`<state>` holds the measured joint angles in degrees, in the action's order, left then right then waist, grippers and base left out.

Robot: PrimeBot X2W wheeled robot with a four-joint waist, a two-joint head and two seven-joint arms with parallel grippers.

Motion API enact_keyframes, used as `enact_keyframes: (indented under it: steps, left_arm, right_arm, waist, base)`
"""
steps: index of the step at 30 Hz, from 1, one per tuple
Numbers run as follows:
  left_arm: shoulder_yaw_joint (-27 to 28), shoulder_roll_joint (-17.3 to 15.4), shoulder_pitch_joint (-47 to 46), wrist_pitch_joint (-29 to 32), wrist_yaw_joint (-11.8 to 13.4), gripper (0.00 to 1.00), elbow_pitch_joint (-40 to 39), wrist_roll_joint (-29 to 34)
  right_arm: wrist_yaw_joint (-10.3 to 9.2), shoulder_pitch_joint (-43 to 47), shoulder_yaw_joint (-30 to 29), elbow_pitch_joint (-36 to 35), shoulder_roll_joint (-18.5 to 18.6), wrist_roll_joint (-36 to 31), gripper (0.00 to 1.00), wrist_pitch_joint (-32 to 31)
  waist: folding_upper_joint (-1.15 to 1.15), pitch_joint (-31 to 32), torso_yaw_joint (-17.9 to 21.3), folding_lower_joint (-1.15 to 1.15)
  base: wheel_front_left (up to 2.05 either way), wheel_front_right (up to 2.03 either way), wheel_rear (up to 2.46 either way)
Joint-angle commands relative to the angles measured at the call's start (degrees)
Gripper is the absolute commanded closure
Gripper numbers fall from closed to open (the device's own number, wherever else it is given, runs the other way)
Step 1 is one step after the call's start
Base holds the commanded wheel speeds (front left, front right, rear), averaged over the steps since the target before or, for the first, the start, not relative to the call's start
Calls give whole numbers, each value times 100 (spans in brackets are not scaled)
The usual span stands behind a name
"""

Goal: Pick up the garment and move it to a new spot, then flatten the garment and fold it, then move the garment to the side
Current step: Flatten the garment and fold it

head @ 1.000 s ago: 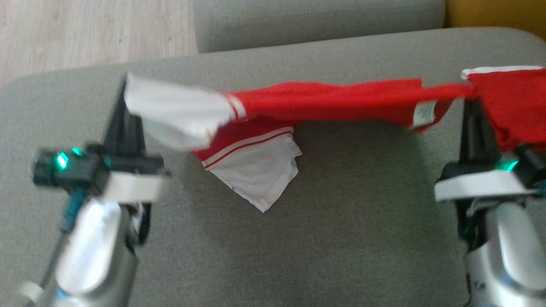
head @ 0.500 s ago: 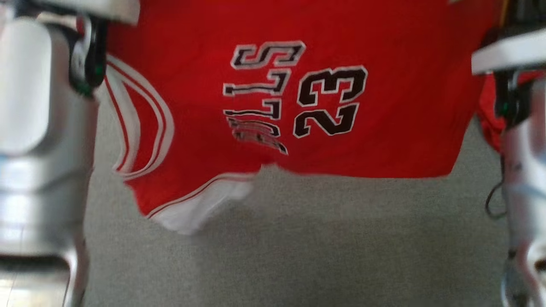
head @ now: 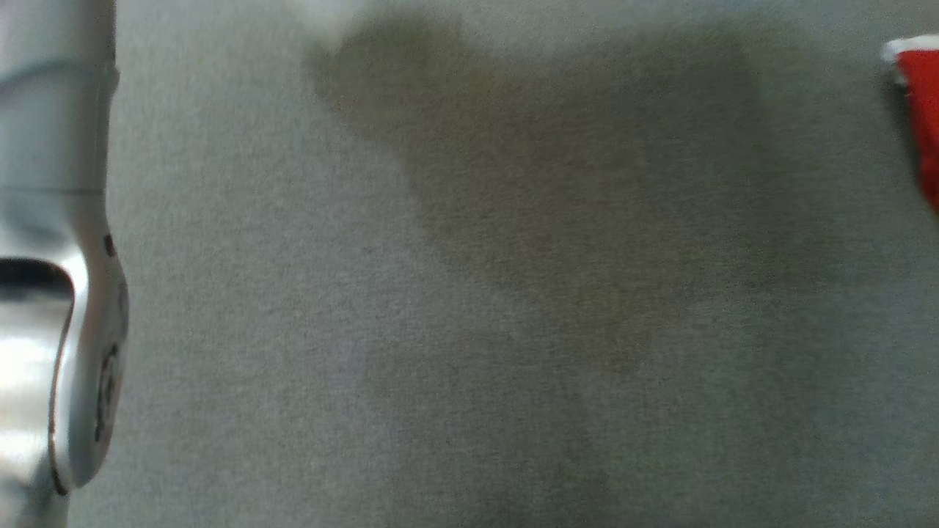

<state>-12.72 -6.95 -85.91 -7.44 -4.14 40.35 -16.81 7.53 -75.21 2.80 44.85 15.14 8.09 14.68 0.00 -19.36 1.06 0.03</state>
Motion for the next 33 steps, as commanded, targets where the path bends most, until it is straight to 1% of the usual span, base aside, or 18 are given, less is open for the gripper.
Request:
enact_keyframes:
  steps: [1,4,8,14,18,20,23,27,33]
  left_arm:
    - [65,-231,-207,-78,-25,100,-102,25]
    - [-30,-203,-125,-321,-134,100,104,-14]
    - [-141,-215,495,-529,-226,100,118,-117]
    - [-291,-271,2247,-639,-289,100,-404,-392]
    - [-336,-364,3640,-629,-279,100,-1047,-580]
    - [-333,-433,4364,-589,-202,100,-1450,-651]
    - [-370,-590,5463,-475,0,100,-2078,-653]
    - [-395,-656,6761,-291,277,100,-2804,-762]
    - [-525,-703,8108,-8,565,100,-3598,-861]
  right_arm:
    - [-4,-156,-3,-215,-16,29,100,27]
    - [-4,-30,77,-346,72,-54,100,29]
    - [-4,488,200,-458,213,-130,100,30]
    - [-4,1781,61,-719,376,18,100,31]
    - [-4,2856,-189,-1086,325,419,100,31]
    - [-4,3409,-219,-1309,295,549,100,31]
    - [-4,4212,-219,-1659,221,683,100,31]
    - [-4,5164,-349,-2155,179,584,100,31]
    - [-4,6389,-684,-2776,-67,421,100,11]
  waist:
    - [0,-194,-154,-3]
    - [0,-281,-260,-3]
    - [0,-312,-411,-3]
    - [0,-195,-542,-3]
    - [0,-24,-528,-3]
    - [0,90,-474,-3]
    - [0,259,-363,-3]
    - [0,484,-240,-3]
    - [0,790,-181,-3]
  base:
    - [0,0,0]
    - [0,0,0]
    - [0,0,0]
    - [0,0,0]
    - [0,0,0]
    - [0,0,0]
    - [0,0,0]
    - [0,0,0]
    - [0,0,0]
